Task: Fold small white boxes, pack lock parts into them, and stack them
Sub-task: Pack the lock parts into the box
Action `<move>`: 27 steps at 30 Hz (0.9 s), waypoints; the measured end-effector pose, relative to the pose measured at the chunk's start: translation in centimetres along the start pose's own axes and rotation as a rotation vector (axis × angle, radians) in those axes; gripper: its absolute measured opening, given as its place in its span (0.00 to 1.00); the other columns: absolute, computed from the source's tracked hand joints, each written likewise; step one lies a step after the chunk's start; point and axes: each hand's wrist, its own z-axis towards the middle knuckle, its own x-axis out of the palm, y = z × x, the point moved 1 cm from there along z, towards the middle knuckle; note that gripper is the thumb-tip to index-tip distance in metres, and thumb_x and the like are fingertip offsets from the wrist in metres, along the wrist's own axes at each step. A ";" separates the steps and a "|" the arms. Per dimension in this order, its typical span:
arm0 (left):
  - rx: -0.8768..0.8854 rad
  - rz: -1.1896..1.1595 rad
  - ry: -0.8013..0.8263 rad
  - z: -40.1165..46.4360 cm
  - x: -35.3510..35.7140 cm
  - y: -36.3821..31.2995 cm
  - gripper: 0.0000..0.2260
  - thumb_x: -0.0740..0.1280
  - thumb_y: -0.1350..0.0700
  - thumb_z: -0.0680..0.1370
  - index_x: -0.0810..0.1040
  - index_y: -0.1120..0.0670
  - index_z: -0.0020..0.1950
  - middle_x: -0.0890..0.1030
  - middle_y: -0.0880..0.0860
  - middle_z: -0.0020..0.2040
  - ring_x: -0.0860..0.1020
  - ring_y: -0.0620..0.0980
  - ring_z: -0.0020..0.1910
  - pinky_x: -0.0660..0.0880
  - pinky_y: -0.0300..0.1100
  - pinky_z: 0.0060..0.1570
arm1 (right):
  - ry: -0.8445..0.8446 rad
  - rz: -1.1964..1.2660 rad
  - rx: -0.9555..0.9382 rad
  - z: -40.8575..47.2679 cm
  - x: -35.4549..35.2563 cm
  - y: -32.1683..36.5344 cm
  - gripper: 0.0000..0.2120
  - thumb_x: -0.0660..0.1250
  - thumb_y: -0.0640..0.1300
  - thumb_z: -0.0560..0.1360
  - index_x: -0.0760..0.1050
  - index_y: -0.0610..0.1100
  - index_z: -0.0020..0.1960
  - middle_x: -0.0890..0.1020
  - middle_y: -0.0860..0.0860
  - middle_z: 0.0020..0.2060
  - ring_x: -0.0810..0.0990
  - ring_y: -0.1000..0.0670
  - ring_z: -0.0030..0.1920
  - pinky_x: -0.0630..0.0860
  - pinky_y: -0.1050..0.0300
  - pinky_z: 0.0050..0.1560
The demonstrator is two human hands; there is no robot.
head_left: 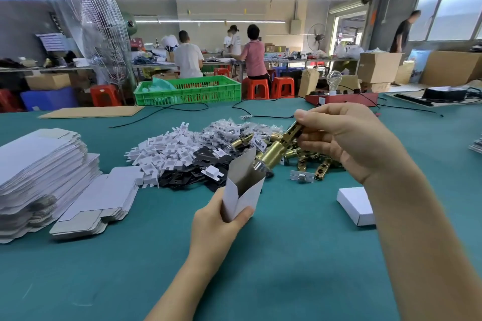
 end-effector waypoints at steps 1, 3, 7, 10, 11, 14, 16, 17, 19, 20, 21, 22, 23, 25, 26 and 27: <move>0.003 0.007 0.005 0.0 0.0 -0.1 0.11 0.77 0.52 0.70 0.76 0.46 0.45 0.77 0.54 0.37 0.70 0.52 0.35 0.64 0.37 0.32 | -0.005 -0.055 -0.012 0.0 0.4 -0.2 0.13 0.75 0.42 0.66 0.77 0.35 0.45 0.85 0.45 0.34 0.84 0.48 0.35 0.82 0.59 0.36; -0.002 0.014 0.011 0.0 0.0 -0.3 0.12 0.78 0.50 0.69 0.77 0.48 0.46 0.79 0.56 0.38 0.72 0.54 0.37 0.66 0.40 0.34 | -0.023 -0.152 -0.030 0.2 1.2 -0.7 0.11 0.75 0.39 0.69 0.77 0.35 0.45 0.85 0.44 0.35 0.85 0.48 0.36 0.81 0.59 0.36; -0.030 -0.015 0.056 -0.2 0.2 -0.7 0.16 0.74 0.43 0.65 0.78 0.47 0.47 0.82 0.56 0.43 0.77 0.56 0.43 0.75 0.52 0.43 | -0.068 -0.326 -0.067 0.7 2.4 -2.3 0.10 0.76 0.42 0.70 0.77 0.37 0.43 0.84 0.45 0.34 0.84 0.48 0.35 0.83 0.55 0.40; -0.041 -0.005 0.074 -0.2 0.3 -0.4 0.12 0.78 0.48 0.69 0.78 0.43 0.47 0.83 0.50 0.43 0.79 0.53 0.45 0.77 0.51 0.46 | -0.132 -0.502 -0.123 1.0 3.0 -3.3 0.12 0.76 0.47 0.70 0.77 0.40 0.42 0.83 0.45 0.35 0.84 0.46 0.39 0.82 0.46 0.46; -0.042 0.005 0.072 -0.1 0.3 -0.3 0.11 0.78 0.50 0.70 0.78 0.43 0.48 0.83 0.49 0.43 0.79 0.52 0.45 0.77 0.51 0.46 | -0.143 -0.545 -0.143 1.1 3.3 -3.5 0.12 0.75 0.48 0.70 0.77 0.40 0.42 0.83 0.45 0.36 0.83 0.45 0.41 0.81 0.44 0.47; -0.041 0.004 0.069 -0.1 0.2 -0.1 0.11 0.77 0.52 0.71 0.77 0.41 0.47 0.82 0.40 0.41 0.79 0.43 0.41 0.76 0.42 0.42 | -0.131 -0.690 -0.225 0.9 4.1 -3.9 0.13 0.72 0.49 0.72 0.75 0.40 0.43 0.82 0.45 0.38 0.81 0.46 0.43 0.79 0.43 0.46; -0.028 0.009 0.073 -0.1 0.2 0.0 0.11 0.77 0.52 0.71 0.77 0.41 0.45 0.81 0.37 0.39 0.78 0.41 0.39 0.74 0.36 0.38 | -0.116 -0.821 -0.295 0.7 4.7 -4.2 0.13 0.71 0.49 0.73 0.74 0.39 0.46 0.80 0.45 0.38 0.79 0.46 0.43 0.76 0.47 0.44; -0.021 0.013 0.071 -0.1 0.3 0.0 0.10 0.76 0.52 0.71 0.77 0.42 0.45 0.80 0.37 0.37 0.77 0.42 0.37 0.72 0.34 0.35 | -0.103 -0.873 -0.324 0.7 5.0 -4.3 0.13 0.71 0.48 0.73 0.72 0.39 0.47 0.79 0.45 0.39 0.77 0.45 0.43 0.74 0.48 0.44; -0.001 0.025 0.065 -0.1 0.3 -0.1 0.09 0.76 0.53 0.71 0.77 0.46 0.43 0.77 0.38 0.31 0.72 0.42 0.32 0.67 0.32 0.31 | -0.061 -0.959 -0.365 0.6 5.5 -4.8 0.12 0.69 0.44 0.74 0.69 0.38 0.49 0.78 0.43 0.39 0.75 0.43 0.43 0.72 0.49 0.43; 0.005 0.028 0.064 -0.1 0.4 -0.1 0.08 0.76 0.53 0.71 0.77 0.48 0.43 0.75 0.38 0.29 0.70 0.41 0.30 0.66 0.31 0.30 | -0.042 -1.006 -0.376 0.6 5.7 -5.1 0.11 0.68 0.43 0.74 0.69 0.38 0.49 0.78 0.43 0.40 0.75 0.43 0.44 0.71 0.49 0.42; 0.007 0.027 0.063 -0.1 0.4 -0.1 0.08 0.76 0.54 0.71 0.77 0.49 0.43 0.73 0.38 0.28 0.69 0.40 0.29 0.65 0.30 0.30 | -0.028 -1.049 -0.381 0.6 5.9 -5.3 0.09 0.67 0.42 0.74 0.70 0.39 0.48 0.78 0.44 0.40 0.74 0.43 0.44 0.70 0.50 0.42; 0.006 0.024 0.063 0.0 0.4 0.0 0.08 0.75 0.54 0.72 0.76 0.49 0.43 0.73 0.37 0.27 0.69 0.39 0.28 0.64 0.30 0.29 | -0.020 -1.076 -0.382 0.6 6.0 -5.6 0.07 0.66 0.42 0.73 0.71 0.39 0.47 0.79 0.44 0.41 0.74 0.43 0.45 0.70 0.50 0.42; 0.006 0.017 0.061 0.0 0.4 0.0 0.08 0.75 0.55 0.72 0.76 0.49 0.42 0.72 0.37 0.26 0.69 0.39 0.28 0.64 0.29 0.29 | -0.012 -1.090 -0.381 0.6 6.1 -5.7 0.06 0.66 0.42 0.73 0.71 0.40 0.45 0.79 0.44 0.40 0.74 0.43 0.44 0.70 0.51 0.42; 0.004 -0.003 0.062 0.0 0.3 0.0 0.07 0.75 0.55 0.72 0.77 0.48 0.43 0.73 0.37 0.26 0.70 0.39 0.28 0.65 0.29 0.29 | -0.002 -1.108 -0.382 0.7 6.1 -5.9 0.07 0.67 0.42 0.73 0.71 0.40 0.43 0.78 0.44 0.39 0.74 0.43 0.43 0.71 0.50 0.42; 0.003 -0.012 0.063 0.0 0.3 -0.1 0.07 0.75 0.55 0.72 0.78 0.47 0.44 0.74 0.38 0.27 0.70 0.39 0.29 0.65 0.29 0.30 | 0.002 -1.122 -0.384 0.7 6.1 -5.9 0.07 0.67 0.42 0.73 0.71 0.40 0.42 0.78 0.44 0.38 0.73 0.43 0.43 0.71 0.50 0.42; 0.000 -0.019 0.062 0.0 0.3 -0.1 0.07 0.75 0.55 0.72 0.78 0.47 0.45 0.75 0.39 0.29 0.71 0.39 0.30 0.66 0.29 0.31 | 0.008 -1.137 -0.387 0.7 6.1 -5.9 0.08 0.68 0.43 0.72 0.71 0.40 0.41 0.78 0.45 0.38 0.73 0.43 0.43 0.70 0.51 0.42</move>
